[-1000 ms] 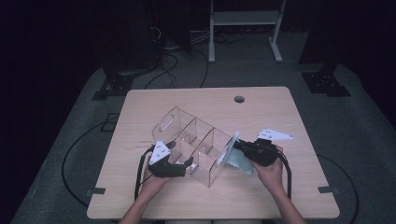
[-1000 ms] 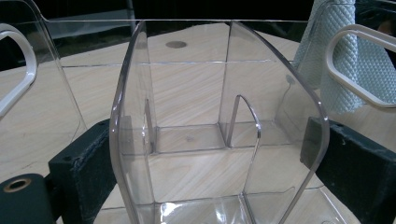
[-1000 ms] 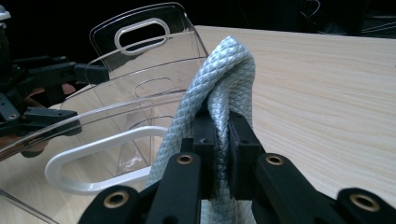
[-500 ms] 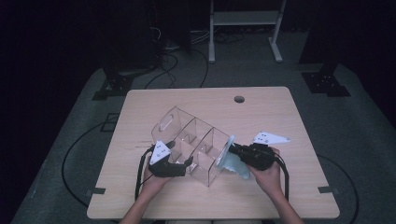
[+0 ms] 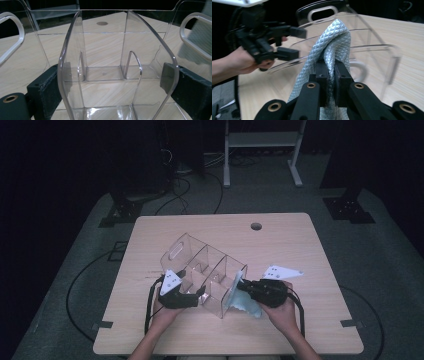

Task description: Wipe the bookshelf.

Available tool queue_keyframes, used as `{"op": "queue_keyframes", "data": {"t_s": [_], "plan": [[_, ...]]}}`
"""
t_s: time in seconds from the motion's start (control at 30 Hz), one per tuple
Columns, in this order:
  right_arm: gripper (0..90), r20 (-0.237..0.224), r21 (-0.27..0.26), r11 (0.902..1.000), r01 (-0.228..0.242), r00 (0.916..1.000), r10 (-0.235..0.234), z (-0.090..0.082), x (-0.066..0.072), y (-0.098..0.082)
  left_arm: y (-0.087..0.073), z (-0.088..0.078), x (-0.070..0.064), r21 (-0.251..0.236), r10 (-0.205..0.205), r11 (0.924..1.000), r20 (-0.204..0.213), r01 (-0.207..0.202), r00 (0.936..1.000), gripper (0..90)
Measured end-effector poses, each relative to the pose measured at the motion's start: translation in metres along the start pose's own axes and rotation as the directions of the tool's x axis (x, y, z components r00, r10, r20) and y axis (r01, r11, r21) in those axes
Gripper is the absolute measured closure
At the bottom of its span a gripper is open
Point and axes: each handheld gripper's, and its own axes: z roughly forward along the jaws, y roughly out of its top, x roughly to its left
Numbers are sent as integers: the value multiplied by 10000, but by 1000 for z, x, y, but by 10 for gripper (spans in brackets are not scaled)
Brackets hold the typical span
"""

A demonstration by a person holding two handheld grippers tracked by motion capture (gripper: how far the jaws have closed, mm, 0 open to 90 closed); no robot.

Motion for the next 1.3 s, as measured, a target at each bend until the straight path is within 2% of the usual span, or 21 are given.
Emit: {"op": "queue_keyframes", "data": {"t_s": [0.07,0.1,0.17,0.23,0.37,0.43,0.57,0.6,0.67,0.73,0.83,0.93,1.07,1.13,1.23,1.3], "plan": [[832,-96,38,10000,52,9999,-52,1,4,0,0,0,0,-5,-72,10000,-73,72,9999,65],[833,-375,97,9999,134,9992,-130,4,11,-2,0,0,1,-15,-93,10000,-183,93,9998,65],[833,-517,182,9994,302,9982,-292,6,16,-3,0,-1,2,-23,-169,9999,-181,169,9997,67],[832,-517,203,9991,368,9980,-357,7,16,-2,0,-1,3,-31,-155,9999,-147,154,9998,70],[832,-373,162,9996,214,9991,-208,6,10,-1,1,0,3,-55,-97,9999,-163,96,9998,70],[833,-282,155,9996,245,9993,-240,6,13,-2,1,0,3,-58,-126,9999,-186,125,9997,69],[832,-626,243,9991,354,9975,-338,8,21,-3,0,0,3,-17,-161,9999,-288,161,9995,70],[831,-690,312,9979,565,9961,-542,11,26,-4,0,-1,4,6,-183,9998,-233,183,9996,71],[831,-661,333,9972,674,9957,-651,10,23,-3,1,-1,4,18,-153,9999,-222,154,9996,75],[831,-359,238,9982,550,9979,-541,9,18,-3,1,0,4,-11,-139,9999,-230,139,9996,75],[832,-168,190,9994,274,9995,-270,8,10,-3,1,0,4,-32,-166,9999,-249,165,9996,74],[832,-299,284,9990,345,9990,-337,9,16,-4,1,0,3,-24,-171,9999,-288,171,9994,71],[831,-829,476,9971,600,9950,-560,14,29,-8,0,0,4,-25,-248,9997,-267,247,9993,70],[831,-821,460,9969,635,9948,-596,14,29,-8,0,-1,4,-28,-250,9997,-249,249,9994,72],[831,-693,392,9984,397,9969,-369,12,22,-7,0,-1,4,-36,-201,9998,-286,200,9994,73],[831,-659,418,9984,378,9972,-350,12,23,-7,0,-1,4,-32,-207,9998,-313,206,9993,72]]}}
